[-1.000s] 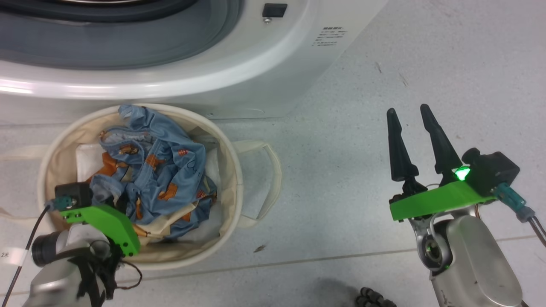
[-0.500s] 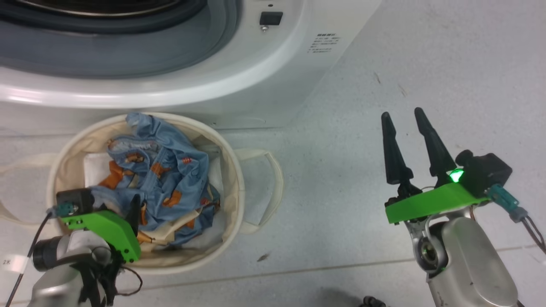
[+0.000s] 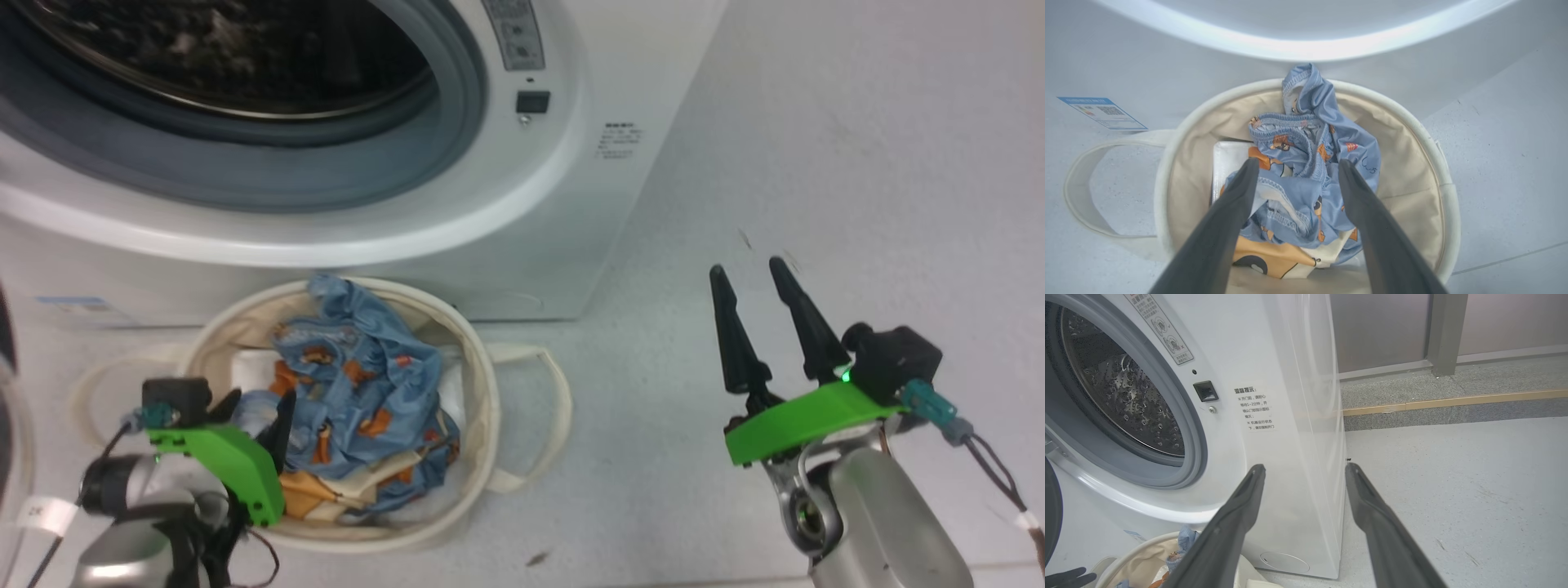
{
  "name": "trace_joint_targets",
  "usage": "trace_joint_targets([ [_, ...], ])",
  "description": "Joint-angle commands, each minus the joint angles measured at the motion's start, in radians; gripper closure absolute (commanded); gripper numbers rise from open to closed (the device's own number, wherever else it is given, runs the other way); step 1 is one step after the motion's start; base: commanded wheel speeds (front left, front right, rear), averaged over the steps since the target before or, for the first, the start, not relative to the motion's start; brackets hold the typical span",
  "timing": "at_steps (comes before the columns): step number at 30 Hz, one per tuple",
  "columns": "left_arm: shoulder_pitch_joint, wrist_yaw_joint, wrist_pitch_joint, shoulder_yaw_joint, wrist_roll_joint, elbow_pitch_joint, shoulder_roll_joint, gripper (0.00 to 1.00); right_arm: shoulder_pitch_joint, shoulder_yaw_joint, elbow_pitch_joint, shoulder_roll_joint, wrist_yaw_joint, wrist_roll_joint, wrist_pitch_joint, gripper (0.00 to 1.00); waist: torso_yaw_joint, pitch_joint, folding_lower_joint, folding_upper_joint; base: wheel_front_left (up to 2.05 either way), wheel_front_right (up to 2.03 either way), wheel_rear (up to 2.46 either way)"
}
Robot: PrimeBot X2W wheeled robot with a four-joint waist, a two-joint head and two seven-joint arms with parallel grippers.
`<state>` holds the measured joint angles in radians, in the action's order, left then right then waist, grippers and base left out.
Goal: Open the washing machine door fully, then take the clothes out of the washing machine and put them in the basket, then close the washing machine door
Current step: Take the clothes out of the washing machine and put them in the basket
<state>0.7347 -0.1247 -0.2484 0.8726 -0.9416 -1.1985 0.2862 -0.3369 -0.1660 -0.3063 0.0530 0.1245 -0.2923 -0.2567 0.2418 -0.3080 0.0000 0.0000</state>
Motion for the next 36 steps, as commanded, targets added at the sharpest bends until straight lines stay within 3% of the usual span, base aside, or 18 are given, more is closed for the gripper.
trace_joint_targets([
  [1, 0.024, -0.001, -0.013, -0.039, 0.014, 0.025, 0.052, 0.00, 0.010, -0.022, 0.022, -0.003, 0.006, -0.001, -0.005, 0.00, -0.034, 0.044, 0.0000, 0.0000, 0.00, 0.00, 0.00],
  [15, -0.152, 0.121, -0.013, -0.422, 0.206, 0.542, 0.156, 0.00, 0.052, -0.066, -0.024, -0.003, 0.006, -0.014, -0.005, 0.00, -0.091, 0.198, 0.0000, 0.0000, 0.00, 0.00, 0.00],
  [26, -0.425, 0.254, -0.013, -0.568, 0.265, 0.863, 0.203, 0.00, 0.074, -0.092, -0.046, -0.003, 0.006, -0.022, -0.005, 0.00, -0.072, 0.281, 0.0000, 0.0000, 0.00, 0.00, 0.00],
  [36, -0.585, 0.323, -0.012, -0.625, 0.258, 1.027, 0.244, 0.00, 0.087, -0.083, -0.052, -0.003, 0.006, -0.012, -0.005, 0.00, -0.053, 0.312, 0.0000, 0.0000, 0.00, 0.00, 0.00],
])
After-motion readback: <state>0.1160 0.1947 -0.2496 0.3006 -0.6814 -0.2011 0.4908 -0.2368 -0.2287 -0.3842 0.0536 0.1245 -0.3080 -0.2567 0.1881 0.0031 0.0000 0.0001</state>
